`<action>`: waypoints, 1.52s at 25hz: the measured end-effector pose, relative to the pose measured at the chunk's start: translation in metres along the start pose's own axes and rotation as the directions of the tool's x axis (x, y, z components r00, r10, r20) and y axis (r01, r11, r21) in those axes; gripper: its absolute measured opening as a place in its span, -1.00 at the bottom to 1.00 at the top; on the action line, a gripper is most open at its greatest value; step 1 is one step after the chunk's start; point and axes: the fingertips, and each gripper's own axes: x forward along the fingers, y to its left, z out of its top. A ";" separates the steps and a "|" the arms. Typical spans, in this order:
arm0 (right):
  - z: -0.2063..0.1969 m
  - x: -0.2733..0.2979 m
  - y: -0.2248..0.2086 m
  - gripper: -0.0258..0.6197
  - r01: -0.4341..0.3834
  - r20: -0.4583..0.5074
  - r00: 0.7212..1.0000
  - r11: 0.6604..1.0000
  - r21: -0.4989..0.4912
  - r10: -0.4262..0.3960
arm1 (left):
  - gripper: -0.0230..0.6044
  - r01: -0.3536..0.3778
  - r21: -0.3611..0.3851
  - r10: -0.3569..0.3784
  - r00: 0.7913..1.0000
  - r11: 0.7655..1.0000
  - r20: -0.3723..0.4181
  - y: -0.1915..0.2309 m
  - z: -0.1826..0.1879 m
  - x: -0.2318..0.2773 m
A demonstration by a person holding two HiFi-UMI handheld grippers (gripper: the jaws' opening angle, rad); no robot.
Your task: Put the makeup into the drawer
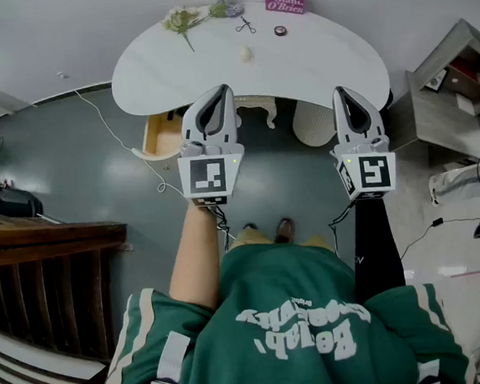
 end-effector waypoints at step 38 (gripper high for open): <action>-0.029 0.180 -0.015 -0.89 0.051 -0.022 0.998 0.998 -0.035 -0.052 | -0.88 0.078 -0.044 -0.077 0.997 0.996 0.029 0.107 -0.049 0.147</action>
